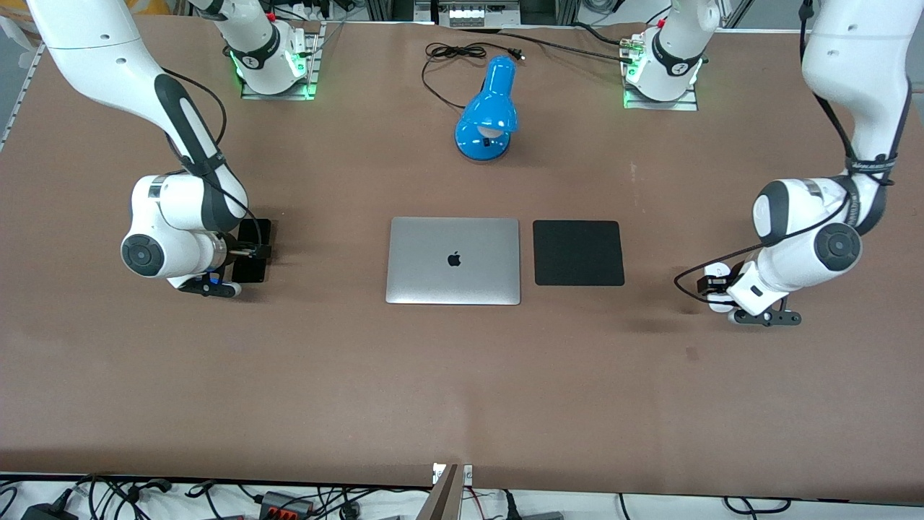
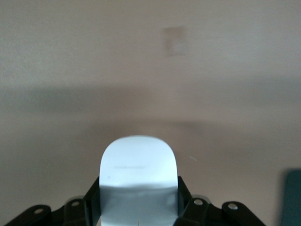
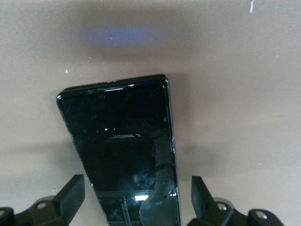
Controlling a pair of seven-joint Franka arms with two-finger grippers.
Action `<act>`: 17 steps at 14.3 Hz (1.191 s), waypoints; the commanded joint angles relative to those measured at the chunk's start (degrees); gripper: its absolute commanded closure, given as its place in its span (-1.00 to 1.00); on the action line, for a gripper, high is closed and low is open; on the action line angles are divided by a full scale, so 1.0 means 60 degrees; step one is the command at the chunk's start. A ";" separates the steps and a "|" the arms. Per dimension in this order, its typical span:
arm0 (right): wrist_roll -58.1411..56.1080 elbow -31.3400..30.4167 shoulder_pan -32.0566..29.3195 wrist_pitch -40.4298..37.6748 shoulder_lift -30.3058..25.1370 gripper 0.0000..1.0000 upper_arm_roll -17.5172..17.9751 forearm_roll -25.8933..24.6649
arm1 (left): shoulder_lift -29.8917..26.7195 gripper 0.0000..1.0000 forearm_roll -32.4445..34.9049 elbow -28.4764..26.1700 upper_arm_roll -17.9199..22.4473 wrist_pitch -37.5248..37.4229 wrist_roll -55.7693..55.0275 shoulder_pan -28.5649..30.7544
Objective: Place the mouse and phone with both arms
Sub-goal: 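Grasp the black phone with the right gripper while the left gripper grasps the mouse, then carry the white mouse onto the mouse pad while the right gripper slides the phone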
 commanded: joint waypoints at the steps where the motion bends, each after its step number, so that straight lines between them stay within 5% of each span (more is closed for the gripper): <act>1: 0.0092 -0.0334 -0.0066 0.0354 -0.0085 -1.00 0.0049 0.0112 | -0.0045 0.37 0.0109 0.1187 -0.0093 -0.1959 -0.1308 -0.1027; 7: 0.0092 -0.0524 -0.0066 0.0631 -0.0085 -1.00 0.0049 0.0112 | 0.0481 0.37 0.0094 0.0999 -0.0210 -0.1570 -0.3008 -0.3197; 11: 0.0077 -0.0554 -0.0066 0.0676 -0.0085 -1.00 0.0049 0.0112 | 0.0439 0.37 0.0109 -0.0536 -0.0239 0.0566 -0.3684 -0.3536; 13: 0.0194 -0.0524 -0.0022 0.0589 -0.0114 -0.38 0.0063 0.0141 | 0.0409 0.37 0.0109 -0.1036 -0.0269 0.1403 -0.4079 -0.3652; 17: 0.0122 -0.0524 -0.0036 0.0501 -0.0114 -0.25 0.0063 0.0741 | 0.0467 0.32 0.0109 -0.1505 -0.0254 0.2004 -0.4329 -0.3844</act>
